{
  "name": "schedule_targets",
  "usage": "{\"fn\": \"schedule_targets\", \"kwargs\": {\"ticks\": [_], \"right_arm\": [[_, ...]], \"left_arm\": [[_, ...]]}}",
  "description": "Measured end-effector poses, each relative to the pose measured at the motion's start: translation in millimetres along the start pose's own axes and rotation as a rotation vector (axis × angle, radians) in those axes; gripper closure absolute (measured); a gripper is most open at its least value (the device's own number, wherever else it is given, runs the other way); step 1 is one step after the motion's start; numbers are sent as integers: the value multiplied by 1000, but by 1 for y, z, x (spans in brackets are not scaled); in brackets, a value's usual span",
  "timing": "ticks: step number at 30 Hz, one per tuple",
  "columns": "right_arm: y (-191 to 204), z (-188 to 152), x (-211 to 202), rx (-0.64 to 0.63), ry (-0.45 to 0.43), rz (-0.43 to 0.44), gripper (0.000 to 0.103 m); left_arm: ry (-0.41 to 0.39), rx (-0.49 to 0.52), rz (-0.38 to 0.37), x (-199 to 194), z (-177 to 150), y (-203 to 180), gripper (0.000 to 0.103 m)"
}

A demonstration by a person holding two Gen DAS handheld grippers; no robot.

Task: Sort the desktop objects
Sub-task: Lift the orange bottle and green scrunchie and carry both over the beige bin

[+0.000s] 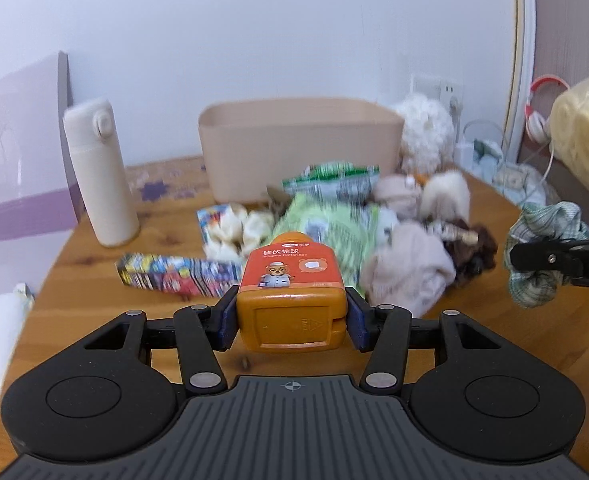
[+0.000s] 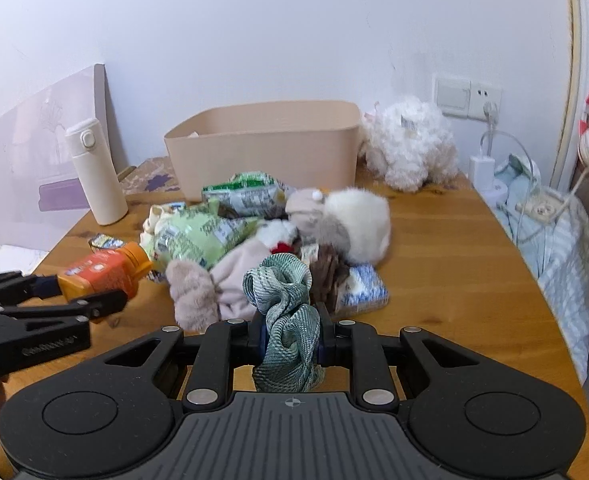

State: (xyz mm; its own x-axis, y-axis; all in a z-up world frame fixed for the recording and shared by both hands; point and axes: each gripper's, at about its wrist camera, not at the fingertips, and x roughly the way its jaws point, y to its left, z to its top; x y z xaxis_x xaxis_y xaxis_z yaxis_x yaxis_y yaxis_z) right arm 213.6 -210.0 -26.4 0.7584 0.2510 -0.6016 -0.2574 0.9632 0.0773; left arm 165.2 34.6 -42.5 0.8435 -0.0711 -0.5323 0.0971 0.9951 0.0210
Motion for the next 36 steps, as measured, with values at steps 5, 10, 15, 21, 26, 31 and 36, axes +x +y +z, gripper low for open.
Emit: {"fn": "schedule_targets", "kwargs": {"ticks": [5, 10, 15, 21, 26, 31, 36], "right_arm": [[-2, 24, 2, -1, -31, 26, 84], [-5, 48, 13, -6, -52, 13, 84], [-9, 86, 27, -7, -89, -2, 84], [-6, 135, 56, -51, -85, 0, 83], [-9, 171, 93, -54, -64, -18, 83], [-17, 205, 134, -21, -26, -8, 83], [-17, 224, 190, -17, 50, -18, 83]], "left_arm": [[-47, 12, 55, -2, 25, 9, 49], [-101, 35, 90, 0, 59, 20, 49], [-158, 68, 118, 13, 98, 21, 49], [-176, 80, 142, 51, 144, 21, 49], [-144, 80, 144, 95, 178, 20, 49], [-113, 105, 152, 135, 197, 13, 49], [-54, 121, 165, 182, 210, 5, 49]]}}
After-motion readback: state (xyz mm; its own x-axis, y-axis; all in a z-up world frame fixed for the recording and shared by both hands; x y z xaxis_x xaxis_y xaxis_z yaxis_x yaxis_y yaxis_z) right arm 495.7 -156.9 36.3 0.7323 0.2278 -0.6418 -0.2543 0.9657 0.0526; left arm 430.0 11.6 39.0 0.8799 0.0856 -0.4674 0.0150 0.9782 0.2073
